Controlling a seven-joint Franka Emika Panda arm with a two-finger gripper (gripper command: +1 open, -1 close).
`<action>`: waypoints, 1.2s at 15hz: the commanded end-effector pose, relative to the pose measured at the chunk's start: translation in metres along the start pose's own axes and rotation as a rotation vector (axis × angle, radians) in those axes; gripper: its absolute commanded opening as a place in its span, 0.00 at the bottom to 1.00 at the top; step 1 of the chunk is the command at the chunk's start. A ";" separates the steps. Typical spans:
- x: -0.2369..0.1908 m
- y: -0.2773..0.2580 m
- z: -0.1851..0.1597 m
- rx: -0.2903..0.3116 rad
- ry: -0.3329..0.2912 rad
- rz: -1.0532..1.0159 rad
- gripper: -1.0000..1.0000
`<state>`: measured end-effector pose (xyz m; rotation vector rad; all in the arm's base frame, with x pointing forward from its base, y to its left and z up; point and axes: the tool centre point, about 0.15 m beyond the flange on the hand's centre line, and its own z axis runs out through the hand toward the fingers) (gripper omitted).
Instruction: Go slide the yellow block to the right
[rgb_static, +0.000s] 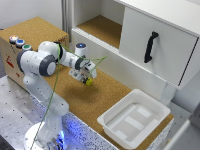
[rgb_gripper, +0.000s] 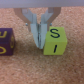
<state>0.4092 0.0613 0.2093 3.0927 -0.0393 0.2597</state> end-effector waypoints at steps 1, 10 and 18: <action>0.017 0.038 0.021 -0.019 -0.021 0.023 0.00; 0.023 0.096 0.021 -0.087 -0.026 0.109 0.00; 0.037 0.114 0.017 -0.157 -0.046 0.130 0.00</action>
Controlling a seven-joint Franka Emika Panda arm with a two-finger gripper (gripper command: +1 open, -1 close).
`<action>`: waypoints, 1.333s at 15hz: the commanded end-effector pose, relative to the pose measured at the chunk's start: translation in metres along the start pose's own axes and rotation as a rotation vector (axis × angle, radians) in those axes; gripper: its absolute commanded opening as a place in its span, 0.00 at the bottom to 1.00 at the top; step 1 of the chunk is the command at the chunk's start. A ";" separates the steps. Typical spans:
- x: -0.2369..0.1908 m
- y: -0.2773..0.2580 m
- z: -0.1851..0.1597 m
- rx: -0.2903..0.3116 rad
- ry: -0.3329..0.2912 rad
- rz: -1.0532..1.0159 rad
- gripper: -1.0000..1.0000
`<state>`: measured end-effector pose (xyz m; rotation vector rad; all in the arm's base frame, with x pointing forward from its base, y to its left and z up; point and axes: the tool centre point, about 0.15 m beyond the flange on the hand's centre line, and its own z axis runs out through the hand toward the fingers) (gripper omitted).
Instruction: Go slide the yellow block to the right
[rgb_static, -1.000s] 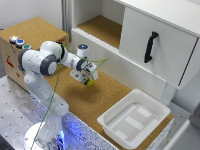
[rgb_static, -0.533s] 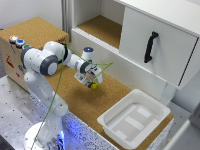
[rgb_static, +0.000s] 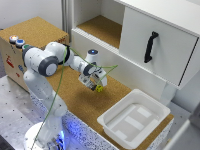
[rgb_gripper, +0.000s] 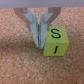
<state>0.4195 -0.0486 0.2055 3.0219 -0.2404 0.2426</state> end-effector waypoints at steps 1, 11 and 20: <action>0.024 -0.006 -0.001 -0.086 -0.021 -0.005 0.00; -0.012 -0.092 -0.099 -0.044 0.036 0.023 1.00; -0.050 -0.233 -0.103 0.126 -0.004 -0.198 1.00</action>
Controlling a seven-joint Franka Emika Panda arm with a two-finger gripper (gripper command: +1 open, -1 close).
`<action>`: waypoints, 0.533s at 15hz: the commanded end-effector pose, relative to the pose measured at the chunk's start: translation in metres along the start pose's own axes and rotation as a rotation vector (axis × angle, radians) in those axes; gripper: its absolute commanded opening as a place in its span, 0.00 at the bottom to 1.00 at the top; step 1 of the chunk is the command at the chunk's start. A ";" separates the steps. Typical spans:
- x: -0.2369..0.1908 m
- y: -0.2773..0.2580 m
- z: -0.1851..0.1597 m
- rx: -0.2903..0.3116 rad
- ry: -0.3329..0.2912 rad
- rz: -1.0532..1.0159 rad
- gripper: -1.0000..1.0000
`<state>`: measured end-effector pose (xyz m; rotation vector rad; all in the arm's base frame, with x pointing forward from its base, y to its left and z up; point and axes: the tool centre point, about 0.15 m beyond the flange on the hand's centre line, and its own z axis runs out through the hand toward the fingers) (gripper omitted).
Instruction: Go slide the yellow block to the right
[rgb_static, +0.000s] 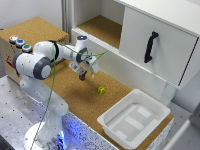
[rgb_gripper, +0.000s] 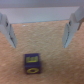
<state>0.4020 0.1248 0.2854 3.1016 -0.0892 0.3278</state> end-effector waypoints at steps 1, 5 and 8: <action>-0.016 -0.084 0.007 0.056 -0.064 -0.123 1.00; -0.021 -0.098 0.028 0.119 -0.084 -0.132 0.00; -0.015 -0.102 0.047 0.129 -0.090 -0.130 0.00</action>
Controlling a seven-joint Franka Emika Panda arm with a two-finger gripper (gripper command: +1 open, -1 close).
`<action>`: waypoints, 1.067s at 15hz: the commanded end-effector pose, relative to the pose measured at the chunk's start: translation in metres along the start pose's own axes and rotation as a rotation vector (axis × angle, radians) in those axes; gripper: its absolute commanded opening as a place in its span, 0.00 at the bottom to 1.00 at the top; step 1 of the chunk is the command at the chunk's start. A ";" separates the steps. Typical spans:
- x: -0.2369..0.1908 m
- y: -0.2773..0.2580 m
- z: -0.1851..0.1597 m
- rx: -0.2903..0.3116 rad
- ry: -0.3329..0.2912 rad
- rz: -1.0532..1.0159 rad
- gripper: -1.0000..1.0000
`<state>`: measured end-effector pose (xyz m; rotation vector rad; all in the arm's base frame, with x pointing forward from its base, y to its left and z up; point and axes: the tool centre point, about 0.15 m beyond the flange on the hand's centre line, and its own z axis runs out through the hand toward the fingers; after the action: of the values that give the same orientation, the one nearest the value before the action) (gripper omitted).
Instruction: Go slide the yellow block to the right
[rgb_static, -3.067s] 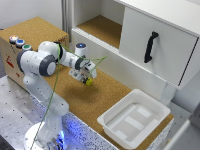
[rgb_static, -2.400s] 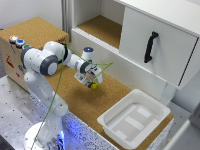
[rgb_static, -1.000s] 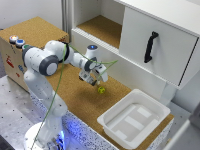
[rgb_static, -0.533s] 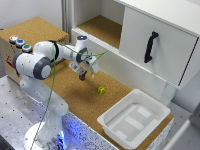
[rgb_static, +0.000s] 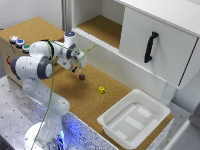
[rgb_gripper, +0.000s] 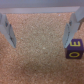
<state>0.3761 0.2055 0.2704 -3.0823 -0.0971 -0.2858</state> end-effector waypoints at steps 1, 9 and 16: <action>0.025 -0.017 0.046 0.062 -0.064 -0.015 0.00; 0.035 0.008 0.060 0.029 -0.078 -0.037 0.00; 0.022 0.050 0.065 0.005 -0.089 0.042 0.00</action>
<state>0.4083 0.1879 0.2157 -3.0648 -0.0603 -0.2192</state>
